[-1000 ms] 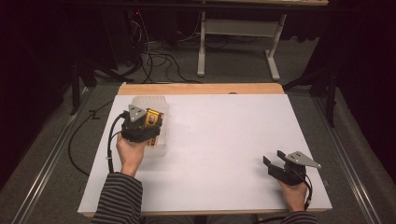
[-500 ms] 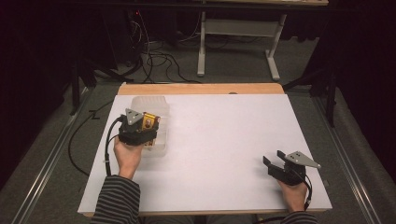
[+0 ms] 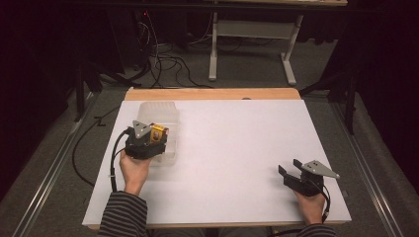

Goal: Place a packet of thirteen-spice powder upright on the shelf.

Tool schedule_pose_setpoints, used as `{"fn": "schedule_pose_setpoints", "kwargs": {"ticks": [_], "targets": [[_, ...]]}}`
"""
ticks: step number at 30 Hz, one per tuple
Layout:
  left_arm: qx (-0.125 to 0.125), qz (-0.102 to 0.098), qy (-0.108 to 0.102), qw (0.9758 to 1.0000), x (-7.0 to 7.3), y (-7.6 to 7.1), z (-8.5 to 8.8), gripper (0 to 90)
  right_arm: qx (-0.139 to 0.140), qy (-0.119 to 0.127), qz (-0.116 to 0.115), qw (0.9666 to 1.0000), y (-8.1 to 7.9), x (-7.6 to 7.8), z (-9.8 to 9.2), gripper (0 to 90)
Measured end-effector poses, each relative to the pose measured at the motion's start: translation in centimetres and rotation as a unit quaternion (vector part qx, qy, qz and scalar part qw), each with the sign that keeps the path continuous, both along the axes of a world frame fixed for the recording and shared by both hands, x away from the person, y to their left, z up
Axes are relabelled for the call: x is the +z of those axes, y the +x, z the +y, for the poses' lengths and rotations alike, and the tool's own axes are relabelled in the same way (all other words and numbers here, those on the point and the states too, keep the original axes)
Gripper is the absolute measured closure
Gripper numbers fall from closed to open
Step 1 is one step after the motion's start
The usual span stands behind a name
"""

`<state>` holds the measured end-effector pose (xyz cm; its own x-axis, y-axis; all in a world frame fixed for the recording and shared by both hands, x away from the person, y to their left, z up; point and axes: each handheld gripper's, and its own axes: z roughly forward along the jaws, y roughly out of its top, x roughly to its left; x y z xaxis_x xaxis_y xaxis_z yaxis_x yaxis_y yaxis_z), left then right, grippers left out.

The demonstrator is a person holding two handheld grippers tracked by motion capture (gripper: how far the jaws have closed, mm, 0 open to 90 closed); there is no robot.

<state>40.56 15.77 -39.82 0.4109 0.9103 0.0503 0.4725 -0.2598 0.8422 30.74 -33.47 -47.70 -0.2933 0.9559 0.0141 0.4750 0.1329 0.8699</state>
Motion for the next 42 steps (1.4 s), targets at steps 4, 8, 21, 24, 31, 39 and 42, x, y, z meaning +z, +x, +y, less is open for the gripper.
{"fn": "schedule_pose_setpoints", "kwargs": {"ticks": [4,8,21,24,31,39,42], "targets": [[0.000,0.006,0.000,1.0000,-0.5,-0.3,0.1,32.8,0.001,0.000,0.000,1.0000,0.0,0.0,0.0,34.7],[0.001,0.009,0.000,1.0000,-0.6,-0.6,0.1,32.8,0.000,0.001,0.000,1.0000,0.0,0.0,0.0,34.7],[0.006,0.008,-0.001,0.9999,-1.0,-1.3,0.1,32.8,-0.001,0.001,-0.003,1.0000,0.0,0.0,0.0,34.7],[0.006,0.007,-0.002,0.9999,-1.0,-1.4,0.2,32.8,0.000,0.000,-0.003,1.0000,0.0,0.0,0.0,34.6],[0.012,0.013,-0.009,0.9998,-1.0,-1.6,0.6,32.7,0.003,0.000,-0.008,1.0000,-0.2,0.0,0.0,34.7],[0.008,0.013,-0.007,0.9999,-0.9,-2.1,0.8,32.7,0.003,-0.006,-0.002,1.0000,0.0,0.0,0.1,34.6],[0.009,0.012,-0.009,0.9999,-1.0,-2.3,1.0,32.6,0.003,-0.005,-0.001,1.0000,0.0,0.0,0.1,34.6]]}}
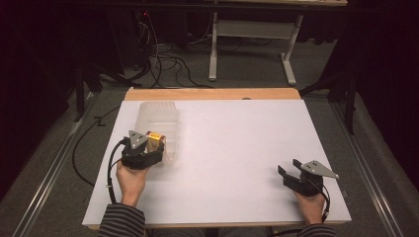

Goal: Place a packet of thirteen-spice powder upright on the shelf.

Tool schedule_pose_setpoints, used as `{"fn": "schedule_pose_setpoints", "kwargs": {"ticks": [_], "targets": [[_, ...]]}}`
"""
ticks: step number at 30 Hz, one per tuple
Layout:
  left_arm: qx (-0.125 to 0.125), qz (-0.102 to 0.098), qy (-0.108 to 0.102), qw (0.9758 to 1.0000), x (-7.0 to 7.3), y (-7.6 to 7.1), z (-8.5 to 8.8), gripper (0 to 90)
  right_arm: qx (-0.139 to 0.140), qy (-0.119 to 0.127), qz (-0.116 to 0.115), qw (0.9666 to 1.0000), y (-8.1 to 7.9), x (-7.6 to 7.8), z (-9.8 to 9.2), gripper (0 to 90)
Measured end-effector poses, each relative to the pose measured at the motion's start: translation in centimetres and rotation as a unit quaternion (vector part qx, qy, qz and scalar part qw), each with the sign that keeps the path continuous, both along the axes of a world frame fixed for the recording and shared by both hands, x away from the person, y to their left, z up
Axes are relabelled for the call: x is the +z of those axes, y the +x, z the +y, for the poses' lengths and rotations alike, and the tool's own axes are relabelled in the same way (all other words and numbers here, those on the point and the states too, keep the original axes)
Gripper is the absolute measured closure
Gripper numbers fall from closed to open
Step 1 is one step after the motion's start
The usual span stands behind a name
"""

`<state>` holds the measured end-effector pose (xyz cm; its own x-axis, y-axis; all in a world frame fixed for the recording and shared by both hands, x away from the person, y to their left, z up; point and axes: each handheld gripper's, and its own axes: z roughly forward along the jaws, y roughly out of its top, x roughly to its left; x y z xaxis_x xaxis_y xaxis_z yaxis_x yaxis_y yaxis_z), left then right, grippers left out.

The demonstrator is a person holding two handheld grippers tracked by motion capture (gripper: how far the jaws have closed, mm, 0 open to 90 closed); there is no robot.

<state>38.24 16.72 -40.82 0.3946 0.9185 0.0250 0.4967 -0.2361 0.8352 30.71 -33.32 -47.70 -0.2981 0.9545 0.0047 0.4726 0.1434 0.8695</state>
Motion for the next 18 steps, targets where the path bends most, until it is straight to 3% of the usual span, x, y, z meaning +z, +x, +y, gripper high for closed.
{"fn": "schedule_pose_setpoints", "kwargs": {"ticks": [5,18], "targets": [[0.007,-0.004,0.000,1.0000,0.0,-0.4,0.3,31.9,0.002,-0.002,0.002,1.0000,0.1,0.0,0.0,34.6],[-0.002,0.001,-0.008,1.0000,1.0,-0.6,0.7,25.2,0.001,0.002,-0.003,1.0000,0.0,0.0,-0.1,34.6]]}}
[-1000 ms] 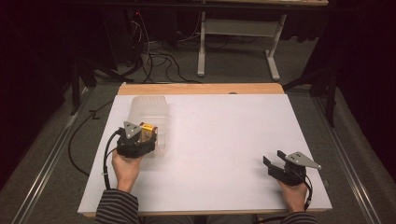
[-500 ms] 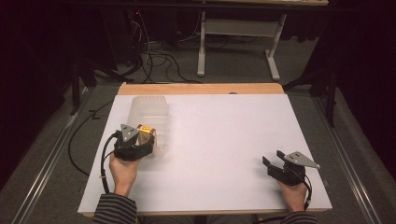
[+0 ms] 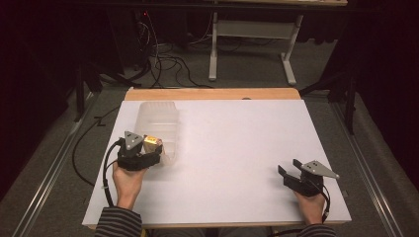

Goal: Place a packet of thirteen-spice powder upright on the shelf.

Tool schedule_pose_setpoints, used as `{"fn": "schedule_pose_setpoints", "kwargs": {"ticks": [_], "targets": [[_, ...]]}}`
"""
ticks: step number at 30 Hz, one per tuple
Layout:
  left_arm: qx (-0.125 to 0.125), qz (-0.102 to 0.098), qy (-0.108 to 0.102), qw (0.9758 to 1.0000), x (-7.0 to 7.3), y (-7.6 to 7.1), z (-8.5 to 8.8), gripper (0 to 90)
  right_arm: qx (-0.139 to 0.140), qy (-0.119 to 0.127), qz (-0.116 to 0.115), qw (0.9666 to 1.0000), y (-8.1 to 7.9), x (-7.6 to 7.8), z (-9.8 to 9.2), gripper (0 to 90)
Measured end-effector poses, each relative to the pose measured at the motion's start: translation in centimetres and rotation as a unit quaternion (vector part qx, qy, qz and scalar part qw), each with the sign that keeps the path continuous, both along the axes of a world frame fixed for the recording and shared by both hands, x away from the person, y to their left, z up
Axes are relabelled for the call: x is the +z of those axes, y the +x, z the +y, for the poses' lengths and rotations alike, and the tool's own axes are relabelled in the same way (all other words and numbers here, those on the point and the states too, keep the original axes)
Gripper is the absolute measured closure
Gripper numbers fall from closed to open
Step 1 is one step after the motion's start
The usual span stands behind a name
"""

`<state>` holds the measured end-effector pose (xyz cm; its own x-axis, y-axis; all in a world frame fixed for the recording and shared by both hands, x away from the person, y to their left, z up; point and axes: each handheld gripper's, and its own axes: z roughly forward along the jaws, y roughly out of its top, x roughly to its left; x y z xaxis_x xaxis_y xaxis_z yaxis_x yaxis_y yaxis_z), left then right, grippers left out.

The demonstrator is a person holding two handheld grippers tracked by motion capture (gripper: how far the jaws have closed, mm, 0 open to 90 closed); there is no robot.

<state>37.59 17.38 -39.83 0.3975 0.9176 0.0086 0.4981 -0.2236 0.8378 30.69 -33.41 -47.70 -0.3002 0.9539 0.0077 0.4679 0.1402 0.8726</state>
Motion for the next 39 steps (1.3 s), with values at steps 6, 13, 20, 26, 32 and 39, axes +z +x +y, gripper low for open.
{"fn": "schedule_pose_setpoints", "kwargs": {"ticks": [6,13,20,26,32,39], "targets": [[-0.003,-0.009,0.005,0.9999,0.7,-0.2,-0.2,23.6,-0.001,0.000,-0.001,1.0000,0.0,0.0,0.0,34.6],[-0.019,-0.030,-0.005,0.9994,2.3,-0.6,-0.7,23.7,-0.001,0.000,-0.002,1.0000,0.0,0.0,0.0,34.6],[-0.041,-0.035,-0.013,0.9985,3.0,-0.7,-1.8,24.9,-0.001,0.001,0.000,1.0000,0.0,0.0,0.0,34.6],[-0.061,-0.035,-0.012,0.9975,3.3,-0.6,-3.1,25.5,-0.001,0.001,0.004,1.0000,0.0,0.0,0.0,34.7],[-0.081,-0.032,-0.015,0.9961,3.4,-0.5,-4.2,26.0,-0.003,0.003,0.007,1.0000,0.1,0.0,0.0,34.7],[-0.101,-0.029,-0.017,0.9943,3.3,-0.4,-5.5,26.4,-0.003,0.005,0.006,1.0000,0.1,0.0,-0.1,34.7]]}}
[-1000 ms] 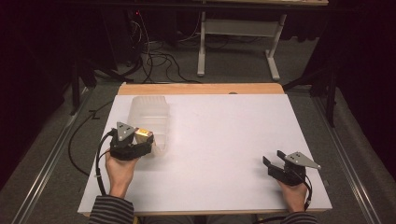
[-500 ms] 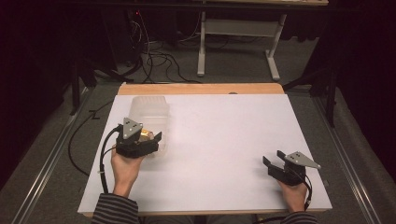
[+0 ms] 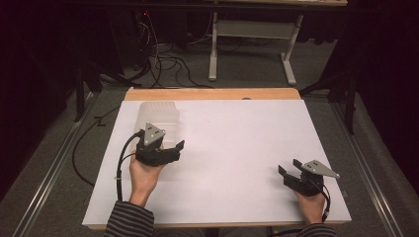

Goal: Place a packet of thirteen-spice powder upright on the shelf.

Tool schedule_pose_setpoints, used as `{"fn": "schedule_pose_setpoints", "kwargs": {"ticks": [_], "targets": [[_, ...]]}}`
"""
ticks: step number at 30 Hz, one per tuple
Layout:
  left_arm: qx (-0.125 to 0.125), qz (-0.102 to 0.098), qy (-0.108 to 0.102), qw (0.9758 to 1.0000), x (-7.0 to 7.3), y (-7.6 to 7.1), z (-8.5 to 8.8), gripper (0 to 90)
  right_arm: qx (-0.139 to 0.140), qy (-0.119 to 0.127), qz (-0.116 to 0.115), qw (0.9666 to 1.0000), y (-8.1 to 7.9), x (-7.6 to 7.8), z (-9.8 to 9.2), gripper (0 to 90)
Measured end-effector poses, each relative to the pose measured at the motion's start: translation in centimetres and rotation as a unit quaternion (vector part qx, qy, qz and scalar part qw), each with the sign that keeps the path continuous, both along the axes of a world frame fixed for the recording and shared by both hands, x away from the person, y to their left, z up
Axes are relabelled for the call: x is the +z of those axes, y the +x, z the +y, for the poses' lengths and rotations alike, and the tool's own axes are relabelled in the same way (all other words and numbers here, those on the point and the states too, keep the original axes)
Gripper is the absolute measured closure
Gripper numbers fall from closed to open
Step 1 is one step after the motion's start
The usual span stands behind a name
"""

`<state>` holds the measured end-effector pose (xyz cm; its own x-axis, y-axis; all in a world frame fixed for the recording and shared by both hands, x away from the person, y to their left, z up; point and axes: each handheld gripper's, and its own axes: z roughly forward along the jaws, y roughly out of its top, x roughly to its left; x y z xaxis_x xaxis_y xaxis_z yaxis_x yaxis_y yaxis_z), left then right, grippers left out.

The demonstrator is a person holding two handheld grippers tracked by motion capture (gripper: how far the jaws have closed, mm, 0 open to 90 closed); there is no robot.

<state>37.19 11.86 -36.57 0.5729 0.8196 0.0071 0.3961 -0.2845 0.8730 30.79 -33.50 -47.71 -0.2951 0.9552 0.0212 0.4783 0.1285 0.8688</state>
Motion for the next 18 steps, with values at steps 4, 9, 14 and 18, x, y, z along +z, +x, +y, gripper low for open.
{"fn": "schedule_pose_setpoints", "kwargs": {"ticks": [4,9,14,18], "targets": [[-0.012,0.002,-0.001,0.9999,-0.2,0.1,-0.9,26.7,0.001,-0.001,-0.002,1.0000,0.0,0.0,0.0,34.7],[-0.023,0.004,-0.006,0.9997,-0.6,0.1,-2.0,26.7,0.000,0.000,0.000,1.0000,0.0,0.0,0.0,34.7],[-0.030,0.007,-0.009,0.9995,-0.8,0.0,-2.8,26.8,0.000,0.001,-0.001,1.0000,0.0,0.0,0.0,34.7],[-0.036,0.008,-0.016,0.9992,-0.8,-0.1,-3.3,26.9,-0.001,0.001,-0.001,1.0000,0.0,0.0,0.0,34.7]]}}
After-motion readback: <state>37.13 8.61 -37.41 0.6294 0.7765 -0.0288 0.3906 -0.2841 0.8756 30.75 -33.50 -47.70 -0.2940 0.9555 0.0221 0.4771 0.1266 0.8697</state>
